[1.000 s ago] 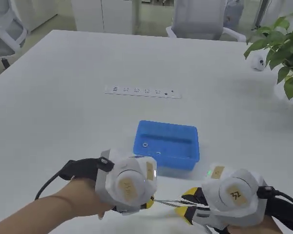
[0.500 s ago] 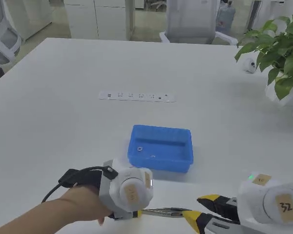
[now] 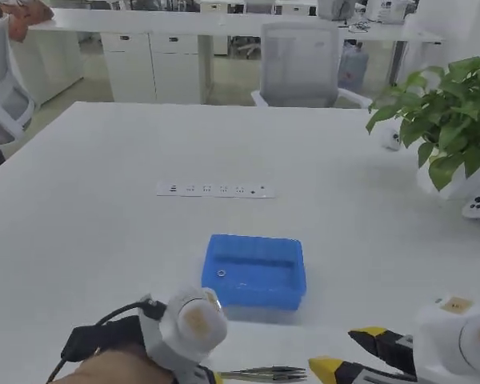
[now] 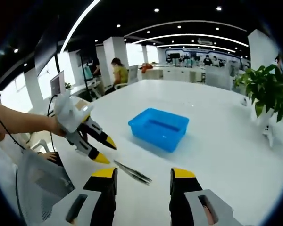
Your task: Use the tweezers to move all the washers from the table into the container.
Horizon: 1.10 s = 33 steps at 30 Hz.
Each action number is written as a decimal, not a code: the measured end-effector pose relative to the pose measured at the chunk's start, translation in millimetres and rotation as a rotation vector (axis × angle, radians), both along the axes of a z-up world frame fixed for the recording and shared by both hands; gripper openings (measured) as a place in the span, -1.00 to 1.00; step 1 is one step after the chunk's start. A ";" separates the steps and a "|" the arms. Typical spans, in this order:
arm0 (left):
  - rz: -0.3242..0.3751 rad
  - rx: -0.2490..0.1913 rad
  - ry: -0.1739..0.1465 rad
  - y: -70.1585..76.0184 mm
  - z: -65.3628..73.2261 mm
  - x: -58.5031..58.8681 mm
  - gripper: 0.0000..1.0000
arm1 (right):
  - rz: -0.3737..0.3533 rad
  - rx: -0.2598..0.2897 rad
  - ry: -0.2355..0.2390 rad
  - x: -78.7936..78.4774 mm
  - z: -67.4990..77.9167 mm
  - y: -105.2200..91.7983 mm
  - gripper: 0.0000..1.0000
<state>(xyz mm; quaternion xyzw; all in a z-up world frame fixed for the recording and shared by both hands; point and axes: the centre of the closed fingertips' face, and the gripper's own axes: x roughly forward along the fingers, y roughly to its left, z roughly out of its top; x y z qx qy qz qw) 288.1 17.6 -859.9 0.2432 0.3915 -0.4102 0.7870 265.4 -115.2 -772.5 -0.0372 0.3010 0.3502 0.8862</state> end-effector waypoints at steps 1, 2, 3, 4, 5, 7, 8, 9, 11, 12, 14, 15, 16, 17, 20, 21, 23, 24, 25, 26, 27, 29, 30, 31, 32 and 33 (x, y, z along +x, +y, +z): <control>0.057 -0.031 -0.017 4.5 8.0 1.6 -0.30 | -0.008 0.002 0.007 -0.6 -0.5 -0.8 -0.12; 0.097 -0.047 -0.026 7.5 12.8 2.4 -0.21 | -0.016 0.001 0.001 -0.8 -0.7 -3.3 -0.10; 0.138 -0.059 -0.040 10.8 18.1 3.6 -0.10 | -0.023 -0.001 -0.005 -0.9 -0.8 -4.9 -0.07; 0.156 -0.072 -0.066 12.9 24.9 4.4 0.02 | -0.030 -0.002 -0.003 -1.5 -1.5 -7.1 -0.04; 0.190 -0.102 -0.101 14.9 35.1 5.7 0.10 | -0.038 -0.001 -0.002 -1.7 -2.0 -8.8 -0.01; 0.247 -0.151 -0.124 17.8 51.8 0.5 0.26 | -0.064 0.007 -0.004 -1.9 -1.1 -13.6 0.10; 0.273 -0.164 -0.132 20.3 57.3 -1.5 0.34 | -0.072 0.011 -0.005 -2.2 -0.4 -15.3 0.13; 0.305 -0.175 -0.137 23.8 61.2 -3.0 0.45 | -0.086 0.015 -0.006 -2.4 0.3 -18.4 0.18; 0.359 -0.201 -0.151 30.8 71.5 -9.4 0.61 | -0.102 0.013 -0.007 -3.8 0.8 -22.9 0.28; 0.407 -0.209 -0.153 37.2 76.1 -12.7 0.71 | -0.110 0.012 -0.008 -4.4 1.2 -25.0 0.32; 0.434 -0.222 -0.161 43.7 82.8 -17.3 0.82 | -0.135 0.018 -0.011 -5.0 2.6 -30.0 0.43; 0.446 -0.220 -0.169 47.0 85.1 -18.3 0.85 | -0.149 0.027 -0.012 -5.2 3.8 -32.0 0.47; 0.474 -0.226 -0.218 52.8 92.9 -16.2 0.86 | -0.155 0.034 -0.015 -5.3 4.8 -33.0 0.49; 0.488 -0.231 -0.230 55.5 96.3 -16.8 0.87 | -0.159 0.037 -0.016 -5.6 5.2 -34.0 0.49; 0.556 -0.256 -0.234 65.1 104.9 -21.7 0.98 | -0.172 0.038 -0.015 -5.7 4.6 -36.0 0.56; 0.564 -0.265 -0.252 67.3 108.7 -22.1 0.98 | -0.176 0.036 -0.016 -6.1 4.4 -36.6 0.59; 0.589 -0.272 -0.269 73.3 112.7 -24.3 0.98 | -0.188 0.036 -0.010 -6.3 3.5 -37.9 0.69; 0.595 -0.274 -0.265 75.2 112.7 -25.4 0.98 | -0.194 0.036 -0.005 -6.4 2.6 -38.4 0.77; 0.603 -0.277 -0.262 77.0 112.9 -26.2 0.98 | -0.198 0.037 0.007 -6.8 0.8 -38.6 0.85; 0.613 -0.279 -0.263 78.8 113.7 -27.3 0.98 | -0.214 0.031 0.013 -6.6 -0.7 -40.7 0.95; 0.625 -0.281 -0.272 81.4 115.4 -28.1 0.98 | -0.224 0.025 0.006 -5.7 -0.9 -42.2 0.98; 0.646 -0.274 -0.277 85.4 116.3 -29.8 0.98 | -0.226 0.022 0.002 -6.0 -0.5 -43.1 0.98; 0.656 -0.273 -0.279 87.1 116.7 -30.4 0.98 | -0.235 0.019 0.002 -5.6 -0.6 -44.4 0.98; 0.664 -0.279 -0.276 87.9 116.7 -31.3 0.98 | -0.234 0.021 0.001 -5.6 -0.5 -44.3 0.98; 0.669 -0.283 -0.276 88.0 117.4 -32.4 0.98 | -0.236 0.021 0.003 -5.6 -0.6 -44.5 0.98; 0.677 -0.285 -0.282 88.7 118.2 -33.1 0.98 | -0.236 0.021 0.003 -5.4 -0.5 -44.4 0.98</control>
